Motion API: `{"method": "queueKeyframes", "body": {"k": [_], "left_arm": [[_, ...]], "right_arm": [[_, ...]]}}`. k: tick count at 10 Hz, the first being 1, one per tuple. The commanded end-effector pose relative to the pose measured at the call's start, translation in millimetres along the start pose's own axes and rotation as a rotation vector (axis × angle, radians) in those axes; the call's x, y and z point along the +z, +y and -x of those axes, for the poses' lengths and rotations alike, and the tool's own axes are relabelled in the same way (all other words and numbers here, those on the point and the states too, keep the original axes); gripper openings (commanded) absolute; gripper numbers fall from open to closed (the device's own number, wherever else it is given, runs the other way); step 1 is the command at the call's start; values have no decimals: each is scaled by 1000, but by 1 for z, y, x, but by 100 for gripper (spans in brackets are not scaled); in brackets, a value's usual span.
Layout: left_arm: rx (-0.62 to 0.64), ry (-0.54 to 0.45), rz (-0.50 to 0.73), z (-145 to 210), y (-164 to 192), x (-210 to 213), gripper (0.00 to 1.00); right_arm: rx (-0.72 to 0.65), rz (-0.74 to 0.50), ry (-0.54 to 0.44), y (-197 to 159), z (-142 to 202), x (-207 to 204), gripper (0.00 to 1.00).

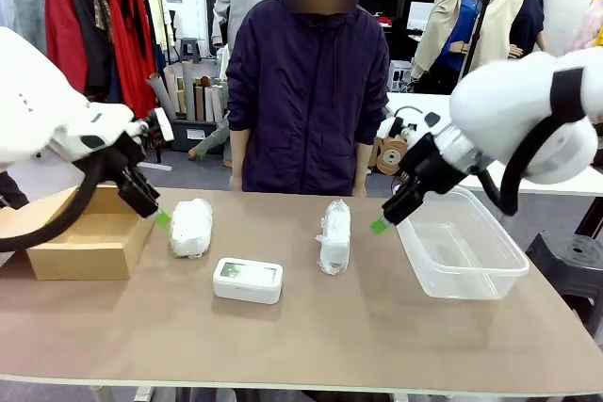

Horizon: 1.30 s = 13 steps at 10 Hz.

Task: Separate and place wrapped and unwrapped clocks.
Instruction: Pick up the Digital clock indicated by the person.

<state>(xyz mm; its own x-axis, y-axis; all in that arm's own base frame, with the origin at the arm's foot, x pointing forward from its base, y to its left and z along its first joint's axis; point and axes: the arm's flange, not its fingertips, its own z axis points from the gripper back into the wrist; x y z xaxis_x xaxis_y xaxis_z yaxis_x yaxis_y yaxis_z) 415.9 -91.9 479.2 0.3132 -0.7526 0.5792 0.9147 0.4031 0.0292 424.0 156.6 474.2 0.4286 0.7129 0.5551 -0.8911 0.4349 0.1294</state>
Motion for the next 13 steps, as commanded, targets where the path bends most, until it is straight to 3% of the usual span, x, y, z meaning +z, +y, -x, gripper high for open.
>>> {"method": "queueKeyframes", "body": {"k": [1,4,6,8,9,13], "left_arm": [[-127,-108,69,8,23,5,100],[-242,-188,5,18,47,19,100],[-277,-186,26,21,58,25,100],[-209,-238,7,16,57,30,100],[-261,-179,8,25,54,28,100],[-243,-168,3,22,56,29,100]], "right_arm": [[150,-32,-65,-27,-1,13,100],[358,-21,-174,-42,-4,42,100],[374,-1,-179,-54,-2,50,100],[324,17,-235,-64,5,48,100],[356,20,-169,-51,1,55,100],[344,26,-168,-53,2,51,100]]}}
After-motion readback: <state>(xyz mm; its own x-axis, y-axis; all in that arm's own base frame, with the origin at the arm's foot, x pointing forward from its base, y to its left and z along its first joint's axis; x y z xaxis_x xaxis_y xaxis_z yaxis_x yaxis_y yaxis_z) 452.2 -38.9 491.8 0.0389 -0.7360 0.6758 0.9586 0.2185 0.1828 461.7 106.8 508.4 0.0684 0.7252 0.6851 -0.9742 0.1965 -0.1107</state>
